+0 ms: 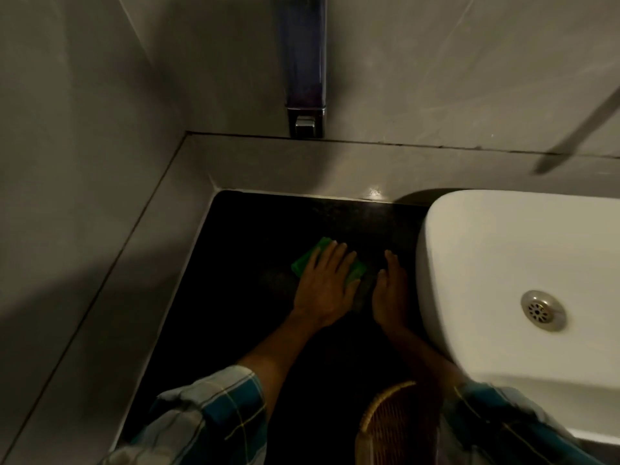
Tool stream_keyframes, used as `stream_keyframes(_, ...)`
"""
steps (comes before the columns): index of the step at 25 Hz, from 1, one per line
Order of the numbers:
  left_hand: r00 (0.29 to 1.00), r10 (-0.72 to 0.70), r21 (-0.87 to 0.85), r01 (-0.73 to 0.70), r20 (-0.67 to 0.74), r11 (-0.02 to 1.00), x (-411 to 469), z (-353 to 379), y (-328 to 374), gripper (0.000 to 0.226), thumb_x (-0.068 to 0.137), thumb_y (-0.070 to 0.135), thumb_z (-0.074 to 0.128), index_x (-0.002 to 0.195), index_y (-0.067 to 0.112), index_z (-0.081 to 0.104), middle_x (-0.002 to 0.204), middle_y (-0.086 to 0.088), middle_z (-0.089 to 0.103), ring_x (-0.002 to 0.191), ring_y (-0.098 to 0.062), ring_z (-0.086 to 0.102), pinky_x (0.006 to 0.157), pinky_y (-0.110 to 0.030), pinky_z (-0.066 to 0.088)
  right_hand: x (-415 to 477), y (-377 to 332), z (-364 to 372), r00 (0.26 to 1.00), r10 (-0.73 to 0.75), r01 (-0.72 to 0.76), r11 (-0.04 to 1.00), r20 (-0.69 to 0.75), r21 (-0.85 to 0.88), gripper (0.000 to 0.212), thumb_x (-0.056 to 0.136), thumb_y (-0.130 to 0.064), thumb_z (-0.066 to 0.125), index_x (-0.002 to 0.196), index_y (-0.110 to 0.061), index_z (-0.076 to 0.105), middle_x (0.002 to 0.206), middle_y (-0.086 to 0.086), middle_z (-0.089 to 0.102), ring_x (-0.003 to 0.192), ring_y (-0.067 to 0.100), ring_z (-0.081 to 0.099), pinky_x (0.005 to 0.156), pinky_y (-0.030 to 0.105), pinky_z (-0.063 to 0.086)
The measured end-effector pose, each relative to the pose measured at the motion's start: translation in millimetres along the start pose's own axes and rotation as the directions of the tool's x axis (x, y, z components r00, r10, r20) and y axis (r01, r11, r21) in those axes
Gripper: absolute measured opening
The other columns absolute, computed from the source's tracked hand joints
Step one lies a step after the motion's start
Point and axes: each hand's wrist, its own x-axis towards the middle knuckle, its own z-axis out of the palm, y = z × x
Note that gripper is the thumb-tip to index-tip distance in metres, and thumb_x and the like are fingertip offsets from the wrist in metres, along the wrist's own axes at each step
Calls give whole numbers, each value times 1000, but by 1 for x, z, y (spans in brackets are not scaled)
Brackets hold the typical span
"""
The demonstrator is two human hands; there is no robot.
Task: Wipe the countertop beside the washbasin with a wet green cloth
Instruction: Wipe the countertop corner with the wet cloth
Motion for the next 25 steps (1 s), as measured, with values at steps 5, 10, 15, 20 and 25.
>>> stream_keyframes(5, 997, -66, 100, 63, 28, 993, -102, -13, -3, 60, 92, 47, 34, 145, 19, 34, 153, -7, 38, 145, -25, 27, 119, -46, 21, -17, -23, -16, 932, 84, 67, 917, 352, -394, 45, 95, -8, 41, 140, -2, 40, 157, 18, 24, 146, 29, 21, 117, 41, 19)
stream_keyframes(10, 928, -372, -18, 372, 2, 928, -173, -30, -15, 63, 94, 52, 32, 146, 16, 32, 155, -8, 32, 147, -26, 22, 121, -46, 19, -73, -45, -23, 830, -65, 291, 898, 555, -329, 40, 83, -7, 50, 123, -8, 57, 130, 17, 53, 121, 35, 48, 102, 39, 42)
stream_keyframes(15, 823, -546, -399, 557, 154, 728, -182, -53, -35, 55, 100, 38, 38, 149, 19, 23, 161, -8, 17, 148, -24, 13, 120, -40, 14, -119, -70, -7, 626, 125, 67, 975, 769, -214, 48, 92, -37, 56, 128, -8, 50, 124, 15, 57, 102, 28, 58, 78, 32, 46)
stream_keyframes(20, 718, -666, -488, 664, 203, 567, -205, -70, -58, 61, 90, 23, 61, 145, 15, 35, 141, -18, 50, 126, -35, 51, 101, -38, 43, -130, -88, 3, 545, 281, -243, 955, 790, -172, 79, 83, -31, 71, 143, -11, 25, 144, 15, 33, 129, 35, 40, 105, 42, 43)
stream_keyframes(25, 721, -659, -616, 624, 216, 481, -173, -75, -43, 50, 87, 11, 60, 136, 16, 49, 133, -14, 58, 120, -30, 57, 101, -43, 48, -128, -91, 4, 720, 114, -157, 988, 684, 0, 33, 93, -23, 50, 123, -24, 36, 109, 9, 58, 93, 29, 63, 82, 44, 54)
